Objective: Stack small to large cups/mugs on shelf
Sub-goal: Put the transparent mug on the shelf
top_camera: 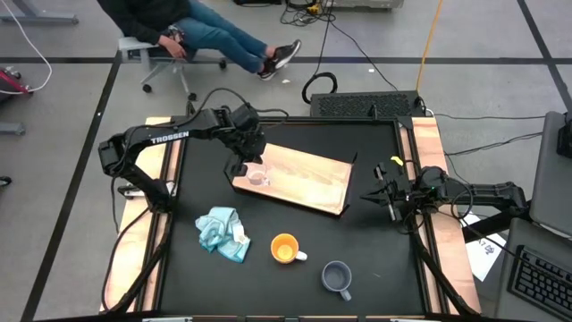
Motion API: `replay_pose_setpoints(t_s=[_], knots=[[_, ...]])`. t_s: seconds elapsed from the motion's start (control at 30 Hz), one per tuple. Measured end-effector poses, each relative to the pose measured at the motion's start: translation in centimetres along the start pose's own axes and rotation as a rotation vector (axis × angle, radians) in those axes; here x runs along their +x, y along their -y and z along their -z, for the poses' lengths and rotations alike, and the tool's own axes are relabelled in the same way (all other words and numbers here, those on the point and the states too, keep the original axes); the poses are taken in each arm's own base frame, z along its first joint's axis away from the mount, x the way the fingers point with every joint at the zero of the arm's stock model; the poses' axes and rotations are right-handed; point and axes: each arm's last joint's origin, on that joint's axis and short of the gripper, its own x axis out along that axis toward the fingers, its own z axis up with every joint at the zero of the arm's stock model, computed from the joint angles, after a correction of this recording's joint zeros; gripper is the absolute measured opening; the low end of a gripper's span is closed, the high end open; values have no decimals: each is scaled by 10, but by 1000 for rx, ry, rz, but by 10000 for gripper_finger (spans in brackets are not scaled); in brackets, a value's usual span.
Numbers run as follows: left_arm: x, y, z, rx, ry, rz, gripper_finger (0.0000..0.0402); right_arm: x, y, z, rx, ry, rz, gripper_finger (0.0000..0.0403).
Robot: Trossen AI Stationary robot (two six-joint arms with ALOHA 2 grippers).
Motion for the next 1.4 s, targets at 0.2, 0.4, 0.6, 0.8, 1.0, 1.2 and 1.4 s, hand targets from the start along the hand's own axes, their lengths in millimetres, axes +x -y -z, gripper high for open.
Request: replay_pose_setpoints(t_s=[0.2, 0.4, 0.6, 0.8, 1.0, 1.2, 1.4], knots=[[14, 1, -1, 2, -26, 30, 0, 0, 0, 0, 0, 0, 0, 0], [26, 4, -5, 41, -47, 24, 0, 0, 0, 0, 0, 0, 0, 0], [26, 4, -5, 41, -50, 22, 0, 0, 0, 0, 1, -1, 0, 0], [27, 1, -8, 46, -27, -21, 0, 0, 0, 0, 0, -1, 0, 0], [31, 0, -5, 41, -21, -34, 0, 0, 0, 0, 1, -1, 0, 0], [31, -1, -3, 25, -41, -56, 0, 0, 0, 0, 1, -1, 0, 0], [30, -2, -3, 21, -47, -67, 0, 0, 0, 0, 1, 0, 0, 0]])
